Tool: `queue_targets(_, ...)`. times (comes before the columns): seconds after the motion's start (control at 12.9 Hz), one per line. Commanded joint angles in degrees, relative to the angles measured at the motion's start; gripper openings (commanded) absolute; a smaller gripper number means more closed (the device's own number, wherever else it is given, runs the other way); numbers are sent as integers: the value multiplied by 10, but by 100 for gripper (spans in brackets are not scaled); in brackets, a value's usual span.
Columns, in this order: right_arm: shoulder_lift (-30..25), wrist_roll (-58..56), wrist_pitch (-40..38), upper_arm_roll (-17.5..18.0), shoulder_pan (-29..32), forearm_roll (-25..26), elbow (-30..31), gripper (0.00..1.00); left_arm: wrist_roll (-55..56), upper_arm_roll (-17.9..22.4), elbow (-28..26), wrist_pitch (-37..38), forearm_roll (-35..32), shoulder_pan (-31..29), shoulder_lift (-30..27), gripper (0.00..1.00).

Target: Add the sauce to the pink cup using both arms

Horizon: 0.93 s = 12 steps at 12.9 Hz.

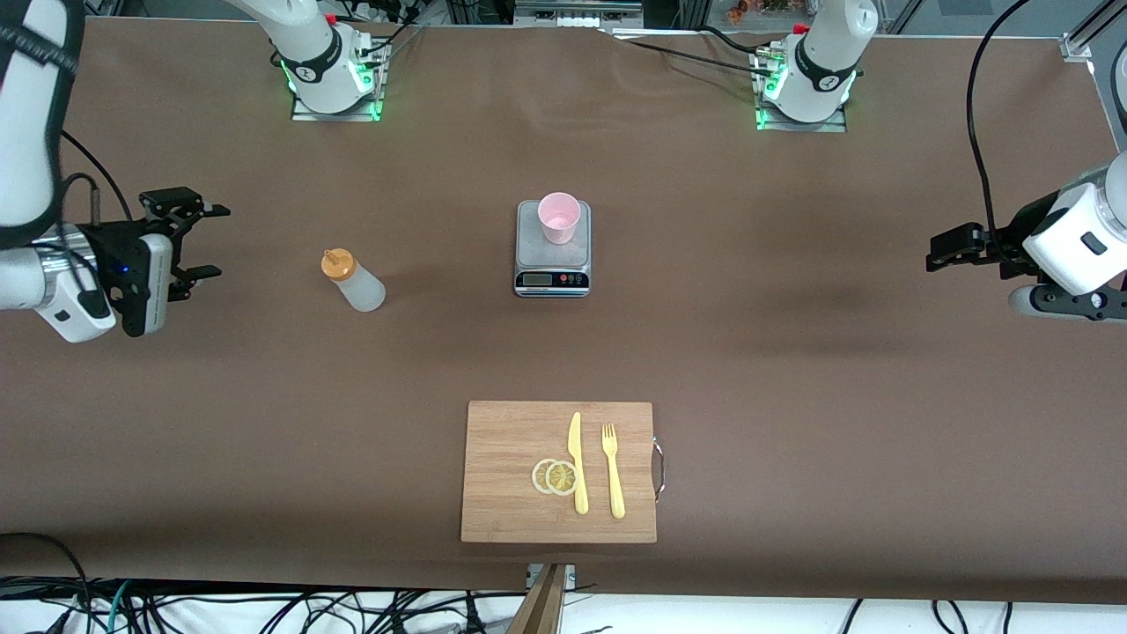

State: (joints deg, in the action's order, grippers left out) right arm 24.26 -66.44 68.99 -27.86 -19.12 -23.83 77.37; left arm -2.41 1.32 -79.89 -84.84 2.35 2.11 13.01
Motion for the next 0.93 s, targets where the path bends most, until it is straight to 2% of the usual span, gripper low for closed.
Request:
queue_targets(0.0, -107, 113, 101, 66, 9, 93, 115, 99, 5, 1, 14, 6, 8, -1, 4, 100)
queue_targets(0.31, -182, 348, 152, 205, 101, 219, 174, 99, 5, 1, 15, 6, 9, -1, 4, 100)
queue_targets(0.47, -236, 442, 213, 229, 112, 253, 240, 99, 5, 1, 15, 6, 9, -2, 4, 100)
queue_targets(0.62, -281, 514, 278, 231, 116, 266, 297, 99, 5, 1, 15, 6, 9, -2, 4, 100)
queue_targets(0.78, -284, 628, 274, 235, 130, 253, 294, 99, 5, 1, 15, 6, 9, -2, 4, 100)
queue_targets(0.85, -286, 671, 266, 257, 132, 251, 290, 99, 5, 1, 15, 6, 9, -2, 4, 100)
